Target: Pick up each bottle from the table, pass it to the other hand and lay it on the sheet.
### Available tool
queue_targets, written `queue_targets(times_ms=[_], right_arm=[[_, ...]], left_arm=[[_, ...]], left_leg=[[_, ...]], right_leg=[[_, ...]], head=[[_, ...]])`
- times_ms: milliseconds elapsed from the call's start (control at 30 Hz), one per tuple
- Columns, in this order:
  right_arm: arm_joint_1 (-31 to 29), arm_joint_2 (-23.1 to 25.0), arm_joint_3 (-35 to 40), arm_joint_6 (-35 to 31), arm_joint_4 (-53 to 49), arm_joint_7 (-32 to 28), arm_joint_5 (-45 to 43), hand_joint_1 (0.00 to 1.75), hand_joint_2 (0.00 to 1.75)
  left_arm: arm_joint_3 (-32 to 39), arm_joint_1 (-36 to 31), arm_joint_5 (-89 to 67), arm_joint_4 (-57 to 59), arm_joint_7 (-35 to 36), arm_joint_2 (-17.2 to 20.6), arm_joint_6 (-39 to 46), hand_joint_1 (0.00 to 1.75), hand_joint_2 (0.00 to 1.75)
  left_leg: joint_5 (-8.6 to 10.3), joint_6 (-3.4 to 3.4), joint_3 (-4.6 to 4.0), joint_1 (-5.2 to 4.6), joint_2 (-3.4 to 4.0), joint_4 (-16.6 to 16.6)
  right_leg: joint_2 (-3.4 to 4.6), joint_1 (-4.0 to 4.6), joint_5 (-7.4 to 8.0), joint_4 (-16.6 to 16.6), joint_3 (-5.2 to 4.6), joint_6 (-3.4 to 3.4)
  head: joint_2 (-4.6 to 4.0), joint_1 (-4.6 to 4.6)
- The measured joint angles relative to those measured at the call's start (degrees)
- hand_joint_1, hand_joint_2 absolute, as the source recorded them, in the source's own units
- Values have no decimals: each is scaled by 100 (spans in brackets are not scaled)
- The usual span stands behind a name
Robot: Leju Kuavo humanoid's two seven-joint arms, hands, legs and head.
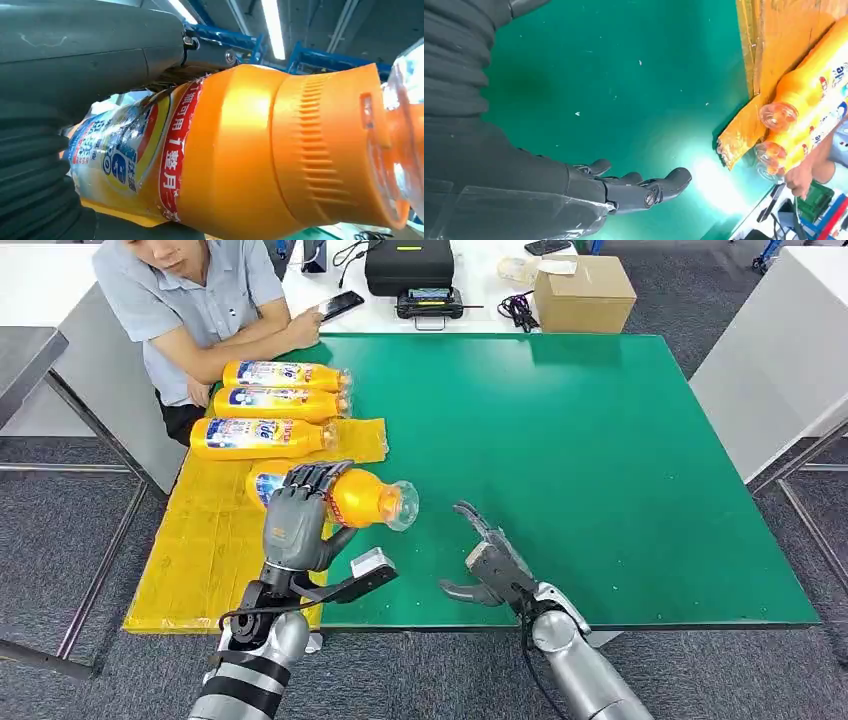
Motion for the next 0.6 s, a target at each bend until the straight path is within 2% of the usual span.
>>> queue_targets(times_ms=[67,167,233,367,600], right_arm=[[-5,9,-18,42,0,-11,28,0,175],[-26,52,-44,122,2,-31,52,0,175],[-33,72,-77,162,6,-37,68,0,175],[-35,131,-92,227,13,-42,85,0,175],[-3,164,-177,302,13,-39,68,0,175]], left_arm=[[2,-49,-532,44,620,35,-2,175,175],[-335,-349,-1115,414,2229,453,-2,175,175],[-507,-606,-1137,868,2721,671,-2,175,175],[-599,-1056,-1016,1859,2924,918,-278,175,175],[-641,-1482,-1047,2903,3029,1060,-818,175,175]], left_leg=[[0,0,-2,0,-1,0],[0,0,2,1,7,0],[5,-4,4,4,0,0],[10,-10,3,5,6,0],[9,-10,-3,2,-2,0]], right_leg=[[-1,0,0,0,0,0],[2,1,1,0,-2,-1],[-1,4,1,1,-1,-1],[3,3,2,7,-3,-2],[0,1,1,6,-4,-1]], head=[[0,4],[0,-2],[0,-2],[0,2],[0,2]])
